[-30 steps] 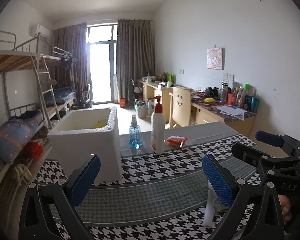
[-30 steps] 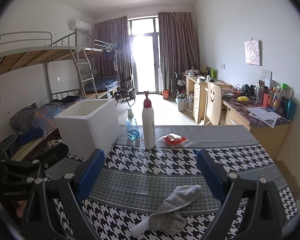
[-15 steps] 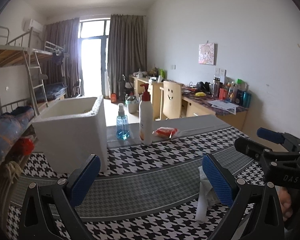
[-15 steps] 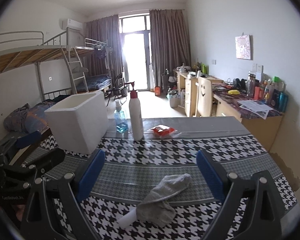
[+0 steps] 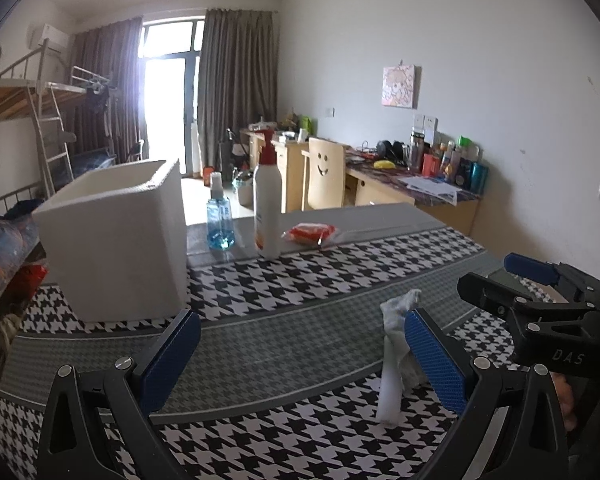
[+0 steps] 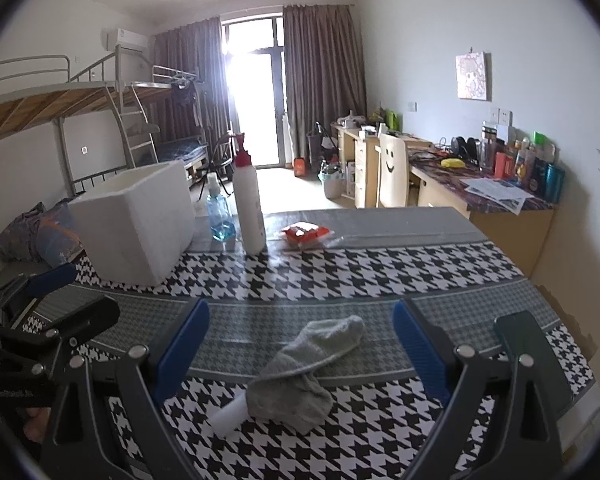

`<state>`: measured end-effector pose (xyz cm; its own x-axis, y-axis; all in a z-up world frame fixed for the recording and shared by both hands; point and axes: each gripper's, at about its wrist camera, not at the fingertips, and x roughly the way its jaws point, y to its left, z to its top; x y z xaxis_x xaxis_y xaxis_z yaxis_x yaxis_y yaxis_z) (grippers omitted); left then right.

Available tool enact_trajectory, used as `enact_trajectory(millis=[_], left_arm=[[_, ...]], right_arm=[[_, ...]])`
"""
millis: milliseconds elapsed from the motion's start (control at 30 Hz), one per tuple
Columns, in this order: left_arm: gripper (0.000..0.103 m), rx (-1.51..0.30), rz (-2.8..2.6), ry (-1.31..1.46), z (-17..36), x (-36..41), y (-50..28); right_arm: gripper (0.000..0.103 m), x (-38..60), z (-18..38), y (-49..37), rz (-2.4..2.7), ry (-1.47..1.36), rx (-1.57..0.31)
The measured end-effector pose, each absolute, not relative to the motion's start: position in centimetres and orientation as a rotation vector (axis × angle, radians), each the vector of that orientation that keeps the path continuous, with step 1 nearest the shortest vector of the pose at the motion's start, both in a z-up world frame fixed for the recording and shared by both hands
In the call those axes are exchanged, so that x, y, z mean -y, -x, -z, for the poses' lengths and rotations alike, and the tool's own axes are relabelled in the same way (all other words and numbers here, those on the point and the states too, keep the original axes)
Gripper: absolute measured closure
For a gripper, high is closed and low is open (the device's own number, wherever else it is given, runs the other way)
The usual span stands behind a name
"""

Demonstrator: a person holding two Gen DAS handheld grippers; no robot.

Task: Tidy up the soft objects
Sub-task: 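Move both tools toward the white foam tube and grey sock on the table, then close left gripper around the white foam tube while right gripper approaches the grey sock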

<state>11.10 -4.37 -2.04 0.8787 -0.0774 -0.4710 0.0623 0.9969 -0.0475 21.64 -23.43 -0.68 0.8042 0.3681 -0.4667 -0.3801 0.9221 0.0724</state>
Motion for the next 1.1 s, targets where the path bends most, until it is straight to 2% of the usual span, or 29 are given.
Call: enact_trajectory(millis=[1100], left_arm=[[0.001,-0.808,0.193,-0.096,9.2,9.5,-15.1]], right_arm=[[0.008,27.0,5.5,-22.8,-0.316,-0.022,-0.624]])
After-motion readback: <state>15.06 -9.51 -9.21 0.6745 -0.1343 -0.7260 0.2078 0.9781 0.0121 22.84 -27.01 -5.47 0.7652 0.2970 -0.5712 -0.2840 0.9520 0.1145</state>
